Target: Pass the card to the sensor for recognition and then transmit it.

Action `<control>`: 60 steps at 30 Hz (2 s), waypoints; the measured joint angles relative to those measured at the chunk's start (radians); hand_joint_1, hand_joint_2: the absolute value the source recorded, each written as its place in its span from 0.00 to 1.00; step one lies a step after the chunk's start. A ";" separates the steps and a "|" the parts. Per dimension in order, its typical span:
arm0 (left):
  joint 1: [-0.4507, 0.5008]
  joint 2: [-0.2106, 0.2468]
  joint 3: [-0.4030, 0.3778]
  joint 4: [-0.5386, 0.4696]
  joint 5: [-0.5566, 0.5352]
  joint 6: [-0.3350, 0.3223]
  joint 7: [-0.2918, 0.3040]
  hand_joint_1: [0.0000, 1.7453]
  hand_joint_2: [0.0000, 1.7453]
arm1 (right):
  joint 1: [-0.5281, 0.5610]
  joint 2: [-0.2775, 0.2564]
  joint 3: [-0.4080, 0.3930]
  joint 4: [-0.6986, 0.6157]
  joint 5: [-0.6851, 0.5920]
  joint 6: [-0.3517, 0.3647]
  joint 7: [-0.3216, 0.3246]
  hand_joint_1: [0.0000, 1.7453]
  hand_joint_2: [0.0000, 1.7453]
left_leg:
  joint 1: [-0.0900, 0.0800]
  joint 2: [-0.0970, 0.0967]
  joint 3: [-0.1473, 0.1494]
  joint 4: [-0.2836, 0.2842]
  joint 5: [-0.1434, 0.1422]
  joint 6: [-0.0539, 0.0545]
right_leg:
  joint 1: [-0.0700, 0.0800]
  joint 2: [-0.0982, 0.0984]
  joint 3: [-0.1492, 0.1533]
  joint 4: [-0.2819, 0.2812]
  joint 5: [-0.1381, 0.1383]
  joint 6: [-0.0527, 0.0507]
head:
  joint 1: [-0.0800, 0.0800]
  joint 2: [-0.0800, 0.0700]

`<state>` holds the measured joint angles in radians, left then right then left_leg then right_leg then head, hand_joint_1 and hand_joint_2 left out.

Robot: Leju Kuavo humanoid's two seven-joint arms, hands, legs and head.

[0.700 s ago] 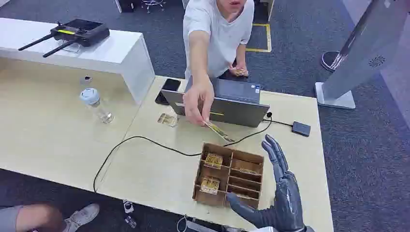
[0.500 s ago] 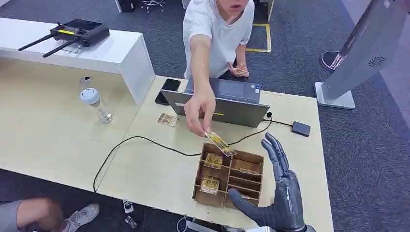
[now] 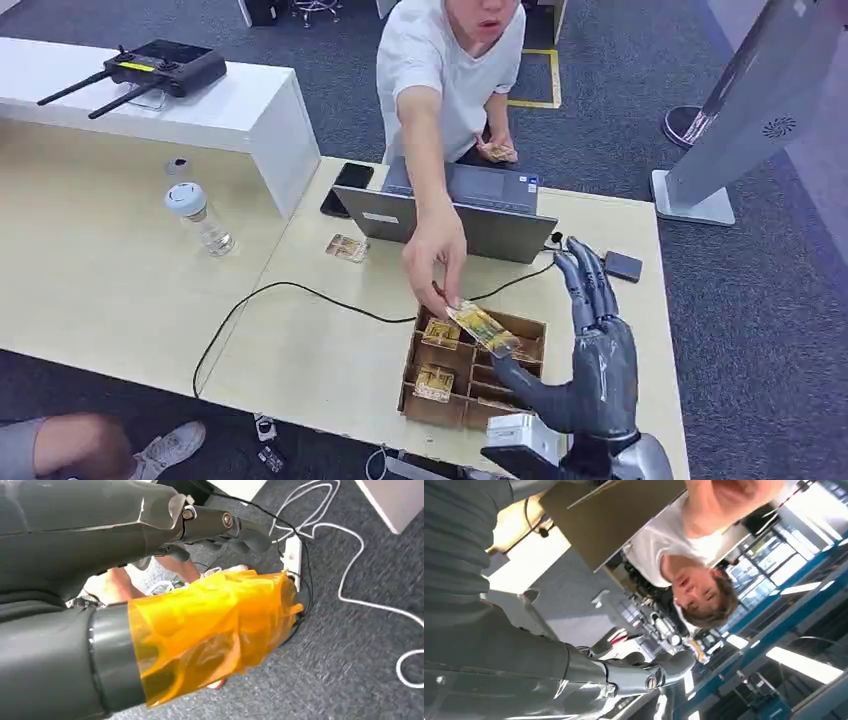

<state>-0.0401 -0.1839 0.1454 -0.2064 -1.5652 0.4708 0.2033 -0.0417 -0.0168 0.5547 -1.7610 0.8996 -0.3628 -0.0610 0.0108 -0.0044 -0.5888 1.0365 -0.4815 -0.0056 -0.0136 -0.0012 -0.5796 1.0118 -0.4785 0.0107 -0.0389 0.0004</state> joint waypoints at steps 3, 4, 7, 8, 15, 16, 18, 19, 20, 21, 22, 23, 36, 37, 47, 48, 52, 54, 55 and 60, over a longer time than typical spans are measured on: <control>-0.001 0.000 -0.016 0.000 -0.003 -0.005 -0.003 0.00 0.00 | -0.037 0.013 -0.012 0.036 0.024 0.011 0.034 0.00 1.00 | 0.000 0.000 0.000 0.000 0.000 0.000 | 0.000 0.000 0.000 0.000 0.000 0.000 | 0.000 0.000; -0.002 0.000 -0.022 0.000 -0.003 -0.005 -0.005 0.00 0.00 | -0.050 0.018 -0.018 0.051 0.031 0.016 0.045 0.00 1.00 | 0.000 0.000 0.000 0.000 0.000 0.000 | 0.000 0.000 0.000 0.000 0.000 0.000 | 0.000 0.000; -0.003 0.000 -0.039 0.000 -0.003 -0.007 -0.005 0.00 0.00 | -0.068 0.027 -0.032 0.081 0.041 0.022 0.062 0.00 1.00 | 0.000 0.000 0.000 0.000 0.000 0.000 | 0.000 0.000 0.000 0.000 0.000 0.000 | 0.000 0.000; -0.003 0.000 -0.042 0.000 -0.003 -0.010 -0.003 0.00 0.00 | -0.073 0.028 -0.035 0.090 0.044 0.026 0.066 0.00 1.00 | 0.000 0.000 0.000 0.000 0.000 0.000 | 0.000 0.000 0.000 0.000 0.000 0.000 | 0.000 0.000; -0.004 0.000 -0.053 0.000 0.000 -0.020 0.009 0.00 0.00 | -0.081 0.043 -0.053 0.128 0.048 0.031 0.074 0.00 1.00 | 0.000 0.000 0.000 0.000 0.000 0.000 | 0.000 0.000 0.000 0.000 0.000 0.000 | 0.000 0.000; -0.004 0.000 -0.054 0.000 0.001 -0.020 0.009 0.00 0.00 | -0.081 0.044 -0.054 0.131 0.048 0.031 0.075 0.00 1.00 | 0.000 0.000 0.000 0.000 0.000 0.000 | 0.000 0.000 0.000 0.000 0.000 0.000 | 0.000 0.000; -0.004 0.000 -0.056 0.000 0.001 -0.020 0.009 0.00 0.00 | -0.081 0.045 -0.056 0.136 0.048 0.031 0.075 0.00 1.00 | 0.000 0.000 0.000 0.000 0.000 0.000 | 0.000 0.000 0.000 0.000 0.000 0.000 | 0.000 0.000; -0.004 0.000 -0.058 0.000 0.001 -0.020 0.009 0.00 0.00 | -0.081 0.047 -0.058 0.139 0.048 0.031 0.075 0.00 1.00 | 0.000 0.000 0.000 0.000 0.000 0.000 | 0.000 0.000 0.000 0.000 0.000 0.000 | 0.000 0.000; -0.004 0.000 -0.059 0.000 0.001 -0.020 0.009 0.00 0.00 | -0.081 0.049 -0.058 0.140 0.048 0.031 0.075 0.00 1.00 | 0.000 0.000 0.000 0.000 0.000 0.000 | 0.000 0.000 0.000 0.000 0.000 0.000 | 0.000 0.000; -0.004 0.000 -0.061 0.000 0.001 -0.020 0.009 0.00 0.00 | -0.081 0.050 -0.058 0.143 0.048 0.031 0.075 0.00 1.00 | 0.000 0.000 0.000 0.000 0.000 0.000 | 0.000 0.000 0.000 0.000 0.000 0.000 | 0.000 0.000; -0.004 0.000 -0.061 0.000 0.001 -0.020 0.009 0.00 0.00 | -0.081 0.050 -0.058 0.145 0.048 0.031 0.075 0.00 1.00 | 0.000 0.000 0.000 0.000 0.000 0.000 | 0.000 0.000 0.000 0.000 0.000 0.000 | 0.000 0.000; -0.004 0.000 -0.061 0.000 0.001 -0.020 0.009 0.00 0.00 | -0.081 0.050 -0.058 0.146 0.048 0.031 0.075 0.00 1.00 | 0.000 0.000 0.000 0.000 0.000 0.000 | 0.000 0.000 0.000 0.000 0.000 0.000 | 0.000 0.000; -0.004 0.000 -0.061 0.000 0.007 -0.017 0.010 0.00 0.00 | -0.081 0.052 -0.059 0.152 0.046 0.037 0.075 0.00 1.00 | 0.000 0.000 0.000 0.000 0.000 0.000 | 0.000 0.000 0.000 0.000 0.000 0.000 | 0.000 0.000; -0.004 0.000 -0.061 0.000 0.008 -0.017 0.011 0.00 0.00 | -0.081 0.052 -0.059 0.152 0.046 0.038 0.075 0.00 1.00 | 0.000 0.000 0.000 0.000 0.000 0.000 | 0.000 0.000 0.000 0.000 0.000 0.000 | 0.000 0.000; -0.003 0.000 -0.061 0.000 0.009 -0.015 0.012 0.00 0.00 | -0.081 0.059 -0.059 0.152 0.038 0.052 0.073 0.99 1.00 | 0.000 0.000 0.000 0.000 0.000 0.000 | 0.000 0.000 0.000 0.000 0.000 0.000 | 0.000 0.000; -0.003 0.000 -0.061 0.000 0.009 -0.015 0.012 0.00 0.00 | -0.081 0.060 -0.059 0.152 0.037 0.053 0.072 1.00 1.00 | 0.000 0.000 0.000 0.000 0.000 0.000 | 0.000 0.000 0.000 0.000 0.000 0.000 | 0.000 0.000; -0.002 0.000 -0.061 0.000 0.009 -0.012 0.012 0.00 0.00 | -0.081 0.064 -0.059 0.152 0.020 0.061 0.069 1.00 1.00 | 0.000 0.000 0.000 0.000 0.000 0.000 | 0.000 0.000 0.000 0.000 0.000 0.000 | 0.000 0.000; -0.002 0.000 -0.061 0.000 0.012 -0.012 0.012 0.00 0.00 | -0.081 0.066 -0.059 0.151 0.011 0.065 0.069 1.00 1.00 | 0.000 0.000 0.000 0.000 0.000 0.000 | 0.000 0.000 0.000 0.000 0.000 0.000 | 0.000 0.000; -0.002 0.000 -0.061 0.000 0.012 -0.012 0.012 0.00 0.00 | -0.081 0.067 -0.060 0.152 0.011 0.067 0.069 1.00 1.00 | 0.000 0.000 0.000 0.000 0.000 0.000 | 0.000 0.000 0.000 0.000 0.000 0.000 | 0.000 0.000; -0.002 0.000 -0.061 0.000 0.014 -0.010 0.012 0.00 0.00 | -0.080 0.068 -0.061 0.152 0.001 0.068 0.068 1.00 1.00 | 0.000 0.000 0.000 0.000 0.000 0.000 | 0.000 0.000 0.000 0.000 0.000 0.000 | 0.000 0.000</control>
<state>-0.0419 -0.1839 0.0839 -0.2064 -1.5515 0.4612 0.2152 -0.1219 0.0515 0.4933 -1.6094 0.9003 -0.2945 0.0069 0.0108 -0.0046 -0.5889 1.0366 -0.4811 -0.0060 -0.0136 -0.0014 -0.5797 1.0118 -0.4782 0.0109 -0.0389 0.0004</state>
